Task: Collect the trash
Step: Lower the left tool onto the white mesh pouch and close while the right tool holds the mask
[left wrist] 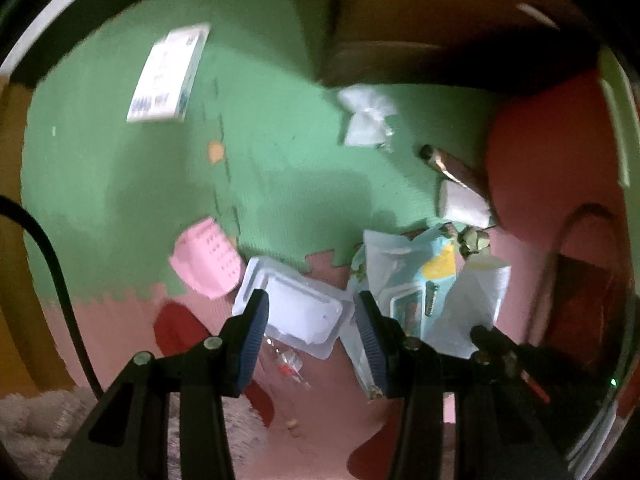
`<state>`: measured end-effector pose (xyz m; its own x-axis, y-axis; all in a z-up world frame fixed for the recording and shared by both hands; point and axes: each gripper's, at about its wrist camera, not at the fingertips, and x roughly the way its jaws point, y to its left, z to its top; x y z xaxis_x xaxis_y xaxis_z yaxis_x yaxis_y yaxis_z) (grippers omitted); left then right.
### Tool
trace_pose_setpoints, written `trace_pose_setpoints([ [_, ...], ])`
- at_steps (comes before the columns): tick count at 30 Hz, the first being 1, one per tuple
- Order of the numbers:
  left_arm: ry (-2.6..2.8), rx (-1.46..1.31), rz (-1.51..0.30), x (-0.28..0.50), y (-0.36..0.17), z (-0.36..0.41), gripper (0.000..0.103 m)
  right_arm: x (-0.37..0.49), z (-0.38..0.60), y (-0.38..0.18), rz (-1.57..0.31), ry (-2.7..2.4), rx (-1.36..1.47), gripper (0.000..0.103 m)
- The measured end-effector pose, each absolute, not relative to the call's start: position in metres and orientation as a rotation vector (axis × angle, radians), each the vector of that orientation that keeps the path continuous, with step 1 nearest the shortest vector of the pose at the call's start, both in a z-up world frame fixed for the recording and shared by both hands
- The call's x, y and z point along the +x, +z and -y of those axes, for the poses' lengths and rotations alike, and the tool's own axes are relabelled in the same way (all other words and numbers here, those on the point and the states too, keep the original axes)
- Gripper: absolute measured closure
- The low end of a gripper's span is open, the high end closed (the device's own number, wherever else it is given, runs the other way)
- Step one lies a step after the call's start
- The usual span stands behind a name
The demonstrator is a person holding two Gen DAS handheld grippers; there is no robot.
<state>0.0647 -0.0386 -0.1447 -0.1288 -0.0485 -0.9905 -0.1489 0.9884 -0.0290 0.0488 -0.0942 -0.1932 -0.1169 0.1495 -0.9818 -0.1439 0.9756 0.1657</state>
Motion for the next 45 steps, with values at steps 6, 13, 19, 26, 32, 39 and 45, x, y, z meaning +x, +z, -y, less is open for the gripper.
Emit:
trace_pose_setpoints([
  [6,0.169,-0.334,-1.79,0.058,-0.171,0.017,0.055,0.052,0.096,-0.187,-1.652,0.252,0.021,0.099],
  [13,0.203,-0.47,-1.819,0.055,-0.193,0.02,0.052,0.061,0.091,-0.178,-1.627,0.269,0.009,0.099],
  [19,0.224,-0.495,-1.82,0.05,-0.205,0.02,0.052,0.066,0.09,-0.17,-1.597,0.272,0.043,0.099],
  [26,0.225,-0.478,-1.714,0.071,-0.199,0.02,0.052,0.066,0.103,-0.17,-1.6,0.211,0.085,0.099],
  [32,0.166,-0.391,-1.655,0.099,-0.208,0.048,0.052,0.065,0.111,-0.169,-1.598,0.188,0.136,0.099],
  [39,0.116,-0.188,-1.553,0.13,-0.222,0.083,0.052,0.065,0.116,-0.174,-1.619,0.186,0.175,0.099],
  [45,0.061,-0.088,-1.484,0.149,-0.229,0.101,0.052,0.065,0.118,-0.182,-1.643,0.179,0.195,0.099],
])
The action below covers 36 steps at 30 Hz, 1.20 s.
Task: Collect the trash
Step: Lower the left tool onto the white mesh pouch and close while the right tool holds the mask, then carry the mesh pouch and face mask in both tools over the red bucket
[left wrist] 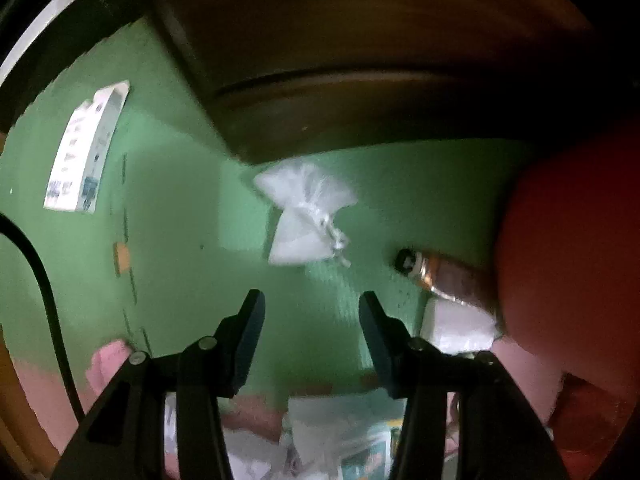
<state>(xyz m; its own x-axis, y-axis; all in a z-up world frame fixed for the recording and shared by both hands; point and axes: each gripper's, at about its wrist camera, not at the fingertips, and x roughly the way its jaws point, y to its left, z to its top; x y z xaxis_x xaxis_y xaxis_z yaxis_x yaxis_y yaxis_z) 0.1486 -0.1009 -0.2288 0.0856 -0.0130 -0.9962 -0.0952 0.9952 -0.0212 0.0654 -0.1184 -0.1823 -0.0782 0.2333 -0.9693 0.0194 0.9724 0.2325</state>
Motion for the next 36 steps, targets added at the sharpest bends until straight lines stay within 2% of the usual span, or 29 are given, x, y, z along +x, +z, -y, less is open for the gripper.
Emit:
trace_pose_setpoints([
  [4,0.061,-0.06,-1.466,0.156,-0.238,0.101,0.052,0.066,0.115,-0.184,-1.644,0.181,0.177,0.099],
  [11,0.066,-0.065,-1.464,0.166,-0.256,0.096,0.064,0.065,0.118,-0.19,-1.659,0.186,0.199,0.099],
  [22,0.058,-0.051,-1.469,0.184,-0.283,0.109,0.073,0.064,0.118,-0.191,-1.654,0.188,0.197,0.099],
  [28,0.077,-0.089,-1.481,0.192,-0.296,0.098,0.086,0.064,0.117,-0.189,-1.643,0.191,0.19,0.099],
  [36,0.064,-0.163,-1.461,0.192,-0.293,0.076,0.095,0.067,0.119,-0.184,-1.623,0.183,0.178,0.099],
])
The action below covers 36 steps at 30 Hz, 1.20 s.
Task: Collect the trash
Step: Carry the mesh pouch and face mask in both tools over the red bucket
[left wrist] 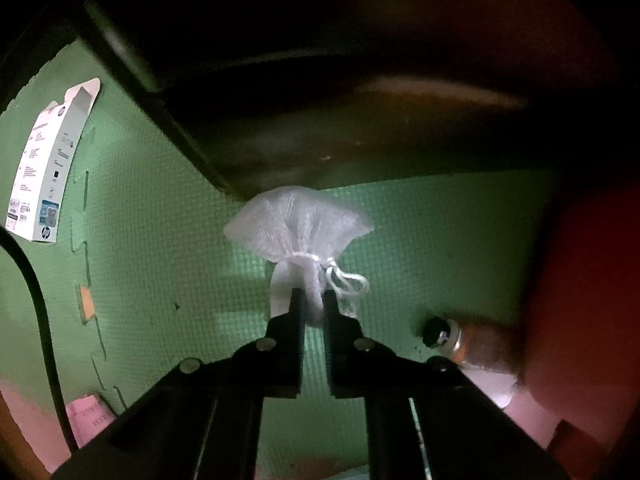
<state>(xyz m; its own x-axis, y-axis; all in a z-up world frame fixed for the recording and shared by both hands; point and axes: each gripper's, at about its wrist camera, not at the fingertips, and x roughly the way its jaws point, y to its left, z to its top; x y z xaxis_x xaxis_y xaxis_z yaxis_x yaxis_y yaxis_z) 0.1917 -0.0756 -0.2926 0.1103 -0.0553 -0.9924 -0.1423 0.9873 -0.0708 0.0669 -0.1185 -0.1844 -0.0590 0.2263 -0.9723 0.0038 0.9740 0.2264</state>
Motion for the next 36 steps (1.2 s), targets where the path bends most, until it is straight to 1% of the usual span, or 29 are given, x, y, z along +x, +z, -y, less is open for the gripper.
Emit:
trace_pose_setpoints([
  [6,0.025,-0.247,-1.436,0.18,-0.271,0.07,0.096,0.07,0.115,-0.178,-1.603,0.198,0.176,0.099],
  [10,0.004,-0.321,-1.422,0.165,-0.25,0.051,0.096,0.072,0.112,-0.173,-1.593,0.215,0.185,0.099],
  [14,0.005,-0.303,-1.401,0.156,-0.23,0.035,0.096,0.074,0.109,-0.165,-1.573,0.228,0.184,0.099],
  [17,0.005,-0.278,-1.39,0.134,-0.21,0.04,0.096,0.073,0.108,-0.159,-1.557,0.234,0.175,0.099],
  [19,-0.003,-0.27,-1.38,0.144,-0.193,0.049,0.096,0.073,0.109,-0.154,-1.545,0.239,0.181,0.099],
  [23,-0.042,-0.238,-1.349,0.136,-0.16,0.059,0.096,0.072,0.111,-0.138,-1.514,0.252,0.204,0.099],
  [29,-0.099,-0.186,-1.289,0.11,-0.101,0.079,0.096,0.058,0.12,-0.104,-1.458,0.261,0.245,0.099],
  [36,-0.159,-0.162,-1.233,0.093,-0.053,0.092,0.096,0.038,0.133,-0.08,-1.419,0.23,0.269,0.099],
])
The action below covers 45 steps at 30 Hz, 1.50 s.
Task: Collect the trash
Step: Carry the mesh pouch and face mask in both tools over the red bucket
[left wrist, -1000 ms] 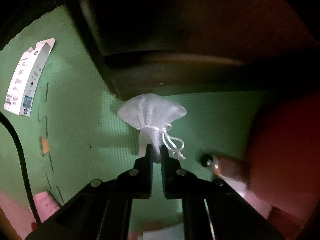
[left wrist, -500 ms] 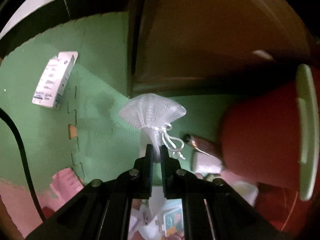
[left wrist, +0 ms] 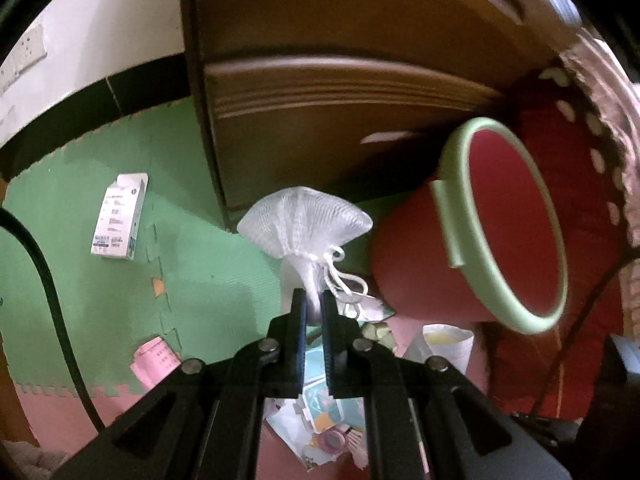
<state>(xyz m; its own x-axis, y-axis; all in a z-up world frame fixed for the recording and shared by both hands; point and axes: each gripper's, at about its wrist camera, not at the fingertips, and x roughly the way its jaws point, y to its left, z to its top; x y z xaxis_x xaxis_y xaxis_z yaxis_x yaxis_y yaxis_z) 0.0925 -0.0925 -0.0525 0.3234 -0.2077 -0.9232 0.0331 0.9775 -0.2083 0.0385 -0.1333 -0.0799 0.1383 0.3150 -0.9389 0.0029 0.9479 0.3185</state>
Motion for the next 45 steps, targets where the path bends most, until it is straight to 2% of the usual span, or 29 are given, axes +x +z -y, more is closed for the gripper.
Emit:
trace_pose_setpoints([
  [14,-0.226,-0.134,-1.166,0.072,0.002,0.112,0.096,0.015,0.152,-0.019,-1.292,0.246,0.328,0.099],
  [45,-0.335,-0.035,-1.093,0.056,0.038,0.16,0.096,0.012,0.222,0.03,-1.066,0.124,0.439,0.099],
])
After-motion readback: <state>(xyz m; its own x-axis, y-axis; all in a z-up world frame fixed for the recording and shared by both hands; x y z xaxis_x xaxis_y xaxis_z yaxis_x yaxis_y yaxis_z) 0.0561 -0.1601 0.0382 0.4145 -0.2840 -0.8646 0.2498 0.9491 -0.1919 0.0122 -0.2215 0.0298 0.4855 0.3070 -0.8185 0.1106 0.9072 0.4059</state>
